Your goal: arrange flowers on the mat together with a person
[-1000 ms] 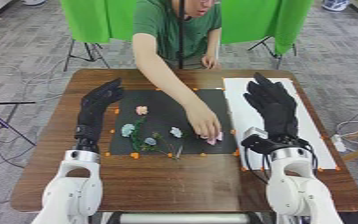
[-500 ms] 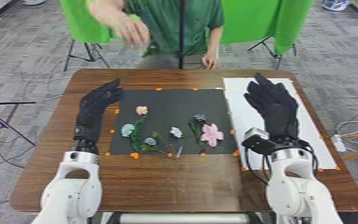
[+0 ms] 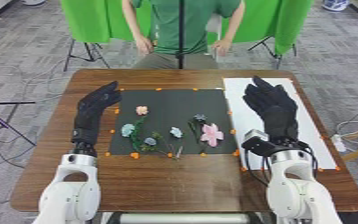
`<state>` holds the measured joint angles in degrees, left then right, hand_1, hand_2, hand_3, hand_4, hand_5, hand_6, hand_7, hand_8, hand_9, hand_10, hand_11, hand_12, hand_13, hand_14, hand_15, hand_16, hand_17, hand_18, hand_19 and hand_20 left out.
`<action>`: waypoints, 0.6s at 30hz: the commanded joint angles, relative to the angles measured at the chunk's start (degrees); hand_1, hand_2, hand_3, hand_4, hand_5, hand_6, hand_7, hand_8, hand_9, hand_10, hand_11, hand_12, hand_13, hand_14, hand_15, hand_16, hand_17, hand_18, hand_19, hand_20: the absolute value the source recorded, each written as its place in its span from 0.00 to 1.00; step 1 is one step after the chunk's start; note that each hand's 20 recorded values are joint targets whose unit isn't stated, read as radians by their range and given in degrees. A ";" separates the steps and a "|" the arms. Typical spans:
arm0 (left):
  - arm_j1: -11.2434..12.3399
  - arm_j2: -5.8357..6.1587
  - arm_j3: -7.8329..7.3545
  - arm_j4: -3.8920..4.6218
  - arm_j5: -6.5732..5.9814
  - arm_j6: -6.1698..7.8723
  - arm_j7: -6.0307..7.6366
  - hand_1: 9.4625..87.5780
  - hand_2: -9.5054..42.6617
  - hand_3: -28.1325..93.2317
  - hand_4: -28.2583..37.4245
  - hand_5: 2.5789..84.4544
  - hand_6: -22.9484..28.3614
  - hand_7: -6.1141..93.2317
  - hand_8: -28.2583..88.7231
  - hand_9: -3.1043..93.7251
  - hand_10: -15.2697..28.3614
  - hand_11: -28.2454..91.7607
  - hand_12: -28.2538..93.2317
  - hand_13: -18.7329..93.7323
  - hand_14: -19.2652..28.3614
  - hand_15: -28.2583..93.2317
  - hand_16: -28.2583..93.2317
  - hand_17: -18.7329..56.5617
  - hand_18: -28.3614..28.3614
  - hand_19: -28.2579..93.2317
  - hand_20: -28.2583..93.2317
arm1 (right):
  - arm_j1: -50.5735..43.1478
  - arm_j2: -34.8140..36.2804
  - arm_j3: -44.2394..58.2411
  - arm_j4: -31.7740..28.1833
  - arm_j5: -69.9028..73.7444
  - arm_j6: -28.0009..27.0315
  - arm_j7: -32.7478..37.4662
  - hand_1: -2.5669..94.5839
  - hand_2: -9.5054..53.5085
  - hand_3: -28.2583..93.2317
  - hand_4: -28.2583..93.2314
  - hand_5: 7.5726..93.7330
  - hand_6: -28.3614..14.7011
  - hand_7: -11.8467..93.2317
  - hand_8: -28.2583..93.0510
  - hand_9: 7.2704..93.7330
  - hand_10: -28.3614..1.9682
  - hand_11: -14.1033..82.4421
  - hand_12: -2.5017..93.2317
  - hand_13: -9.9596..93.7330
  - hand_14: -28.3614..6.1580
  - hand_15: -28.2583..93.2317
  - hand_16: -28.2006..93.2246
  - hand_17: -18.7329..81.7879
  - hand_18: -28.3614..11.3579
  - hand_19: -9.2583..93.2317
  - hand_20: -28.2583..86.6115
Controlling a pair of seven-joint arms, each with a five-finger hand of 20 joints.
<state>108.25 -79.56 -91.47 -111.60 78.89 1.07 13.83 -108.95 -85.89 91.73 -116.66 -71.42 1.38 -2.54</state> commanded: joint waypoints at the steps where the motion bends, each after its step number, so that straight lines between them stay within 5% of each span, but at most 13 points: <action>1: 0.53 -0.63 -0.25 0.13 0.07 0.35 -0.52 0.21 0.23 0.77 0.11 0.52 0.56 0.18 0.19 0.50 0.67 0.38 0.34 0.50 0.80 0.39 0.24 0.32 0.74 0.34 0.38 | -0.30 -0.01 0.15 -0.05 0.06 -0.65 -0.15 0.13 0.26 0.81 0.12 0.47 0.58 0.17 0.18 0.44 0.43 0.20 0.17 0.40 0.40 0.31 0.36 0.36 0.32 0.15 0.46; 18: 0.17 -0.37 -0.26 0.29 0.13 -0.18 -0.91 0.21 0.23 0.77 0.11 0.53 0.56 0.18 0.19 0.50 0.67 0.38 0.34 0.50 0.79 0.39 0.24 0.32 0.74 0.34 0.38 | -0.43 0.01 0.34 -0.01 0.04 -1.16 -0.36 0.13 0.25 0.81 0.12 0.48 0.58 0.18 0.18 0.44 0.42 0.20 0.17 0.41 0.39 0.31 0.36 0.36 0.32 0.15 0.46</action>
<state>108.22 -79.65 -91.65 -111.58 78.89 1.05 13.79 -108.83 -85.83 91.83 -116.51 -71.36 0.51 -2.57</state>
